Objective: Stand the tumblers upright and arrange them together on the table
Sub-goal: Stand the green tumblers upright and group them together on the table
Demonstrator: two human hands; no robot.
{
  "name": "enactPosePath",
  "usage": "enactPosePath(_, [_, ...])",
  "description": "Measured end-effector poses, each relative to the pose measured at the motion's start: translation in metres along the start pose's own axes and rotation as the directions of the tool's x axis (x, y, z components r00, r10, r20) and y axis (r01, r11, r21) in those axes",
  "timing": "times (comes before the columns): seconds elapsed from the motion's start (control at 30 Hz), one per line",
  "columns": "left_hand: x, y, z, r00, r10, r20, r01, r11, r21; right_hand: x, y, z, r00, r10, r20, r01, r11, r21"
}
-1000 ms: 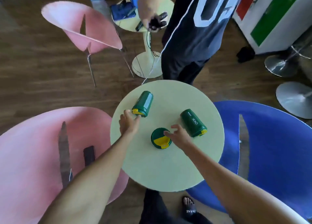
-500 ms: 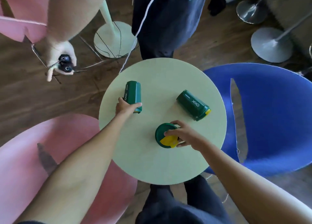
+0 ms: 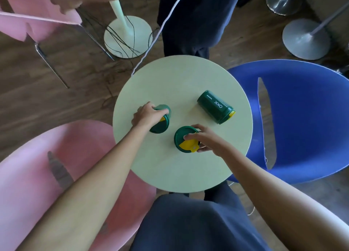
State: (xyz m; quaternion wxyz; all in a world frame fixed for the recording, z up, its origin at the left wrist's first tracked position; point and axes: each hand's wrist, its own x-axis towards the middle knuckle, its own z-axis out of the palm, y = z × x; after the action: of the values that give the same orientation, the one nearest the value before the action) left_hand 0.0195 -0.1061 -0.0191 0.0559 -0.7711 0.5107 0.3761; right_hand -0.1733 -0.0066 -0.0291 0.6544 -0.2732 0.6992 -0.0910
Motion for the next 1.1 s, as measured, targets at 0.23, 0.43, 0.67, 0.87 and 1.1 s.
enactPosePath(0.23, [-0.008, 0.010, 0.001, 0.996, 0.086, -0.031, -0.077, 0.972, 0.223, -0.007, 0.007, 0.014, 0.993, 0.003, -0.115, 0.010, 0.994, 0.109])
enactPosePath(0.43, [-0.005, -0.008, 0.003, 0.980, 0.197, -0.022, -0.193, 0.972, 0.132, -0.010, 0.019, 0.034, 0.943, -0.047, -0.330, 0.090, 0.989, 0.117])
enactPosePath(0.67, [-0.007, -0.045, -0.001, 0.930, 0.363, 0.059, -0.353, 0.926, -0.136, -0.011, 0.022, 0.040, 0.934, -0.059, -0.353, 0.124, 0.979, 0.164])
enactPosePath(0.87, [-0.006, -0.049, -0.003, 0.891, 0.447, 0.074, -0.437, 0.891, -0.122, -0.012, 0.021, 0.039, 0.938, -0.053, -0.343, 0.115, 0.980, 0.162])
enactPosePath(1.1, [-0.001, -0.047, -0.002, 0.874, 0.475, 0.107, -0.461, 0.878, -0.132, -0.013, 0.021, 0.038, 0.948, -0.053, -0.314, 0.117, 0.975, 0.189])
